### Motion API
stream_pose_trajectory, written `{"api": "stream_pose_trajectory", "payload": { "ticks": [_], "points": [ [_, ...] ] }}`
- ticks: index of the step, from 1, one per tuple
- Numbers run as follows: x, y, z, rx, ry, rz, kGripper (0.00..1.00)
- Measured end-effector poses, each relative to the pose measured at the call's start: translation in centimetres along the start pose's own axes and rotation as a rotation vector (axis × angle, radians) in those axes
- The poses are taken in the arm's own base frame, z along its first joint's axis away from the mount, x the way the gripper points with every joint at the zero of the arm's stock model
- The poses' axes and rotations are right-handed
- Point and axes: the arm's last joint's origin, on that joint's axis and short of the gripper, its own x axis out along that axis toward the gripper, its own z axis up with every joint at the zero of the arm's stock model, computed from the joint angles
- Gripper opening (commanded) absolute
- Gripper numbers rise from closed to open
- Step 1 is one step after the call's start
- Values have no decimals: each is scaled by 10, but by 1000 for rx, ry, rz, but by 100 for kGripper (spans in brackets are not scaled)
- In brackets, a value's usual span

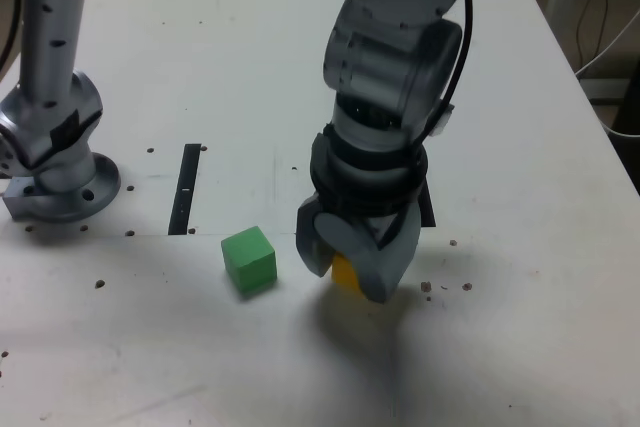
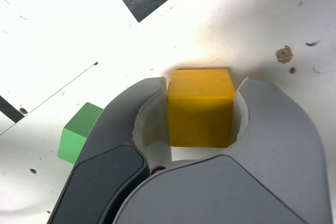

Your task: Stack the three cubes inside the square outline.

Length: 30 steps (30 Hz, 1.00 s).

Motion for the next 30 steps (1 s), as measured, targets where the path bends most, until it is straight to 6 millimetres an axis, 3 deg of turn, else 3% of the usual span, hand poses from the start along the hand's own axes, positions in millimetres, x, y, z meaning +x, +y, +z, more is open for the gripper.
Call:
{"api": "stream_pose_trajectory", "payload": {
  "ticks": [6,11,15,20,30],
  "points": [
    [-31,13,-12,-32,-45,21,24],
    [-58,54,-33,-149,-42,42,24],
    [-56,93,-48,-259,-17,34,24],
    [-48,127,-59,-346,-7,22,24],
    [-28,127,-58,-365,-24,-24,24]
  ]
}}
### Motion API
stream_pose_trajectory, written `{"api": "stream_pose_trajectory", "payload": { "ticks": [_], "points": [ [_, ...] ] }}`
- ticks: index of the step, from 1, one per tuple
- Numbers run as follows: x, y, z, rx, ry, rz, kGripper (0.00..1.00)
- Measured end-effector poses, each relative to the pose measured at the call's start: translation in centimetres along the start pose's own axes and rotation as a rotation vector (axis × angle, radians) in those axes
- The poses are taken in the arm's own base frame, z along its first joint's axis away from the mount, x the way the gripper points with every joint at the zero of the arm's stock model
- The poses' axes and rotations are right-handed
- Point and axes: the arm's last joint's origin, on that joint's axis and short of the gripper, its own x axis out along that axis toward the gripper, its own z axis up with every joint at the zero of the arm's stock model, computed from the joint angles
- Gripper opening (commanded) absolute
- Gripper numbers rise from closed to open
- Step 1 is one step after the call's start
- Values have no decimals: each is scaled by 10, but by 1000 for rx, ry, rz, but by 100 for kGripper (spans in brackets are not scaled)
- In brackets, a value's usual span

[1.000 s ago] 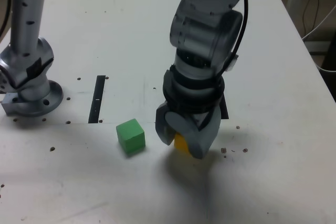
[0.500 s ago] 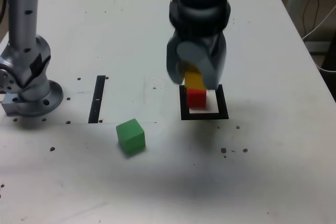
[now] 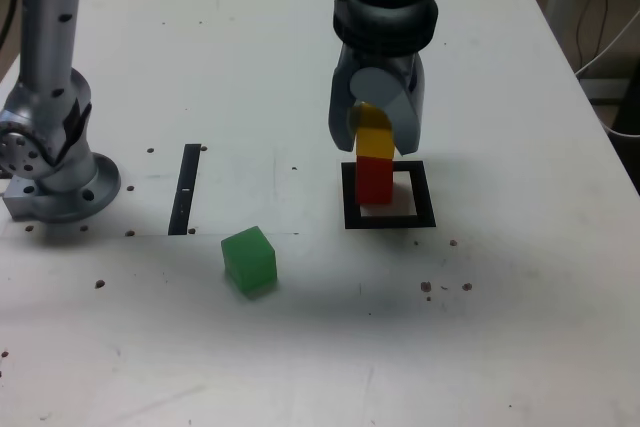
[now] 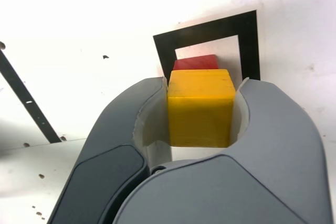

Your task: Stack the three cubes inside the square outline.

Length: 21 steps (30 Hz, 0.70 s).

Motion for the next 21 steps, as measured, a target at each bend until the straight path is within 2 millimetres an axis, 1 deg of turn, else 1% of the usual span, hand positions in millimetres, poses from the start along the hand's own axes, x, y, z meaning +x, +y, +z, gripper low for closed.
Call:
{"api": "stream_pose_trajectory", "payload": {
  "ticks": [7,16,18,21],
  "points": [
    [13,-4,-1,-34,-4,-31,24],
    [15,-5,-1,-37,-10,-32,25],
    [15,-5,-1,-37,-9,-30,29],
    [15,-5,-1,-37,-7,-25,43]
  ]
}}
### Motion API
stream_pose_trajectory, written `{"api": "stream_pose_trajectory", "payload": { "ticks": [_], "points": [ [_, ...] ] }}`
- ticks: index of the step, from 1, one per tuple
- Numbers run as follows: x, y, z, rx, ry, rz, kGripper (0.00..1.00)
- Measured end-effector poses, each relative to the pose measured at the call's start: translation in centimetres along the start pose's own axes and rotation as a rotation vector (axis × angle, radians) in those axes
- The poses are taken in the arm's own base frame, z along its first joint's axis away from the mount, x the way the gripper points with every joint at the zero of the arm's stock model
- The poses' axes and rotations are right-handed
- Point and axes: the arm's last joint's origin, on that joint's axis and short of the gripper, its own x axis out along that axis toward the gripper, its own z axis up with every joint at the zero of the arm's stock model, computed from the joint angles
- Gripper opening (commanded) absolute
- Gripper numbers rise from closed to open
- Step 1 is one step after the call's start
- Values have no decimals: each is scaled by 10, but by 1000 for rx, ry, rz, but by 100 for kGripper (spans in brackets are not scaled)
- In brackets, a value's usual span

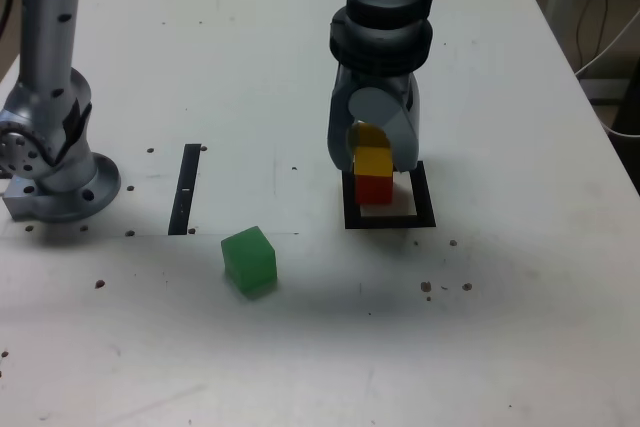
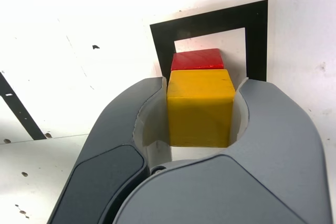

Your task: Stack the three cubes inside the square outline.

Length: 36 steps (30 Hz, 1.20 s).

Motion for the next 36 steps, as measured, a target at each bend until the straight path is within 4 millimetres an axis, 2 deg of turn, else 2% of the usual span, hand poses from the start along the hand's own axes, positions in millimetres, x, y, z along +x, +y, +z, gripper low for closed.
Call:
{"api": "stream_pose_trajectory", "payload": {
  "ticks": [11,12,20,24,29,36],
  "points": [
    [4,0,1,-1,-13,3,96],
    [5,0,1,-1,-15,3,98],
    [8,-1,-2,-1,-13,3,99],
    [1,0,-9,-2,-27,4,99],
    [-18,0,-34,-5,-52,6,99],
    [-39,-5,-90,-43,-45,-27,99]
  ]
}}
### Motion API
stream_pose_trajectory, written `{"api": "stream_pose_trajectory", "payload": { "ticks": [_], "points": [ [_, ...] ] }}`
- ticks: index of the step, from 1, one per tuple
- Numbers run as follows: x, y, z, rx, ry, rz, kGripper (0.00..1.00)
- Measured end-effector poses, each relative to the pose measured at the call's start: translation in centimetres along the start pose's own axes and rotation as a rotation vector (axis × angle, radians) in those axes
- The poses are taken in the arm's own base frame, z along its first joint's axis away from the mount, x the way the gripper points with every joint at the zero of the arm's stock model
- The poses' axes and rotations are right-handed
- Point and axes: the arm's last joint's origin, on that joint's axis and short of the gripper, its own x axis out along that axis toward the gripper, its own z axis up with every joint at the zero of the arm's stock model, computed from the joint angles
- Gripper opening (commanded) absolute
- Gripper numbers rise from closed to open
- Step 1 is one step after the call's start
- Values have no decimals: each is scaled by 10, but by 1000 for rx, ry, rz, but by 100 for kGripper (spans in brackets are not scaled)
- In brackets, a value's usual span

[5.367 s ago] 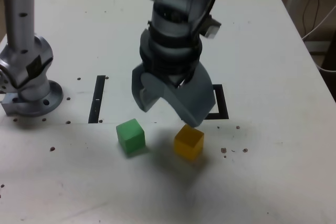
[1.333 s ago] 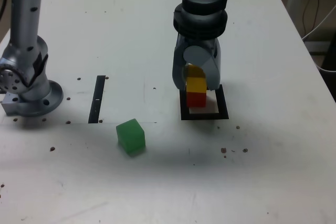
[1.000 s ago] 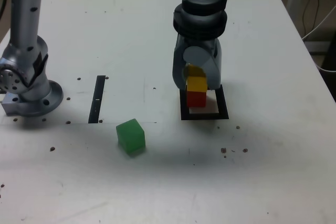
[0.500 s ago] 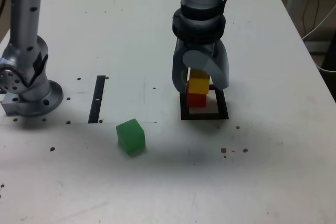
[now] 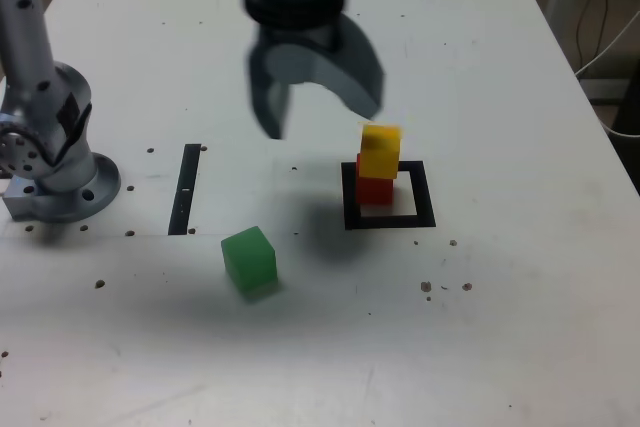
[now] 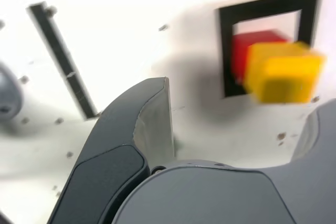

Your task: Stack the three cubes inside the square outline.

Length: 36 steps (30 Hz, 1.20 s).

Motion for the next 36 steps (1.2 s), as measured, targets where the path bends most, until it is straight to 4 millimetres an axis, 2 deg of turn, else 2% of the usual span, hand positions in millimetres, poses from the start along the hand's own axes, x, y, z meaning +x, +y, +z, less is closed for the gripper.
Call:
{"api": "stream_pose_trajectory", "payload": {
  "ticks": [7,13,23,28,36],
  "points": [
    [-12,-25,-54,-113,-31,-24,99],
    [-3,-43,-63,-216,14,-20,99],
    [24,-85,-43,-394,166,-6,100],
    [28,-94,-40,-364,186,-28,100],
    [54,-97,-39,-345,190,-44,100]
  ]
}}
